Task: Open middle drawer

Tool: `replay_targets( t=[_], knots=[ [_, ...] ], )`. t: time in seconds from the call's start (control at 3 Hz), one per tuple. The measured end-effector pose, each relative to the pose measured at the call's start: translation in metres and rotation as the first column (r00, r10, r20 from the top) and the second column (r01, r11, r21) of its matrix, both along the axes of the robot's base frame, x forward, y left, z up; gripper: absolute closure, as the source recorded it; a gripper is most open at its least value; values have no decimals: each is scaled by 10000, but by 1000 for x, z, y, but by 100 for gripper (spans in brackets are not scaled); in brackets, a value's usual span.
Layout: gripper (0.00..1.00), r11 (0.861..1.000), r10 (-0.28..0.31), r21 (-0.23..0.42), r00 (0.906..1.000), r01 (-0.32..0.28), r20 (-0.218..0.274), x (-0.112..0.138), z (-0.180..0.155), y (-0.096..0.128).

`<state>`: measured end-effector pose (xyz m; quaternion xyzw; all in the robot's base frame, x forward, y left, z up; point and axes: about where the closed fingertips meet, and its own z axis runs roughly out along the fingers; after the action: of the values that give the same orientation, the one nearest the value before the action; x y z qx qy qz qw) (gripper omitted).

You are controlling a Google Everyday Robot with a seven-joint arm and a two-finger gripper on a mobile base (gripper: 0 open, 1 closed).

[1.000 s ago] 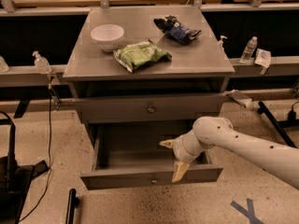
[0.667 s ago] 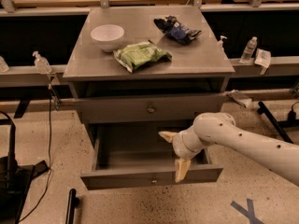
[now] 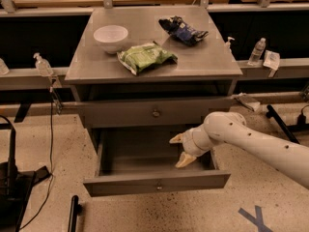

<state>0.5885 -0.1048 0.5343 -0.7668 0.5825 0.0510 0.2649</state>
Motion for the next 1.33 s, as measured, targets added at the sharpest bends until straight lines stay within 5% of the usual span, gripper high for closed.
replay_targets(
  t=[0.67,1.0,1.33],
  knots=[
    [91,9915,-1299,-135,9913,1296,-192,48,-42,-22],
    [100,9833,-1807,-355,9808,1785,-731,50,-67,-30],
    [100,9728,-2317,-432,9581,2277,-1685,40,-101,-43]
  ],
)
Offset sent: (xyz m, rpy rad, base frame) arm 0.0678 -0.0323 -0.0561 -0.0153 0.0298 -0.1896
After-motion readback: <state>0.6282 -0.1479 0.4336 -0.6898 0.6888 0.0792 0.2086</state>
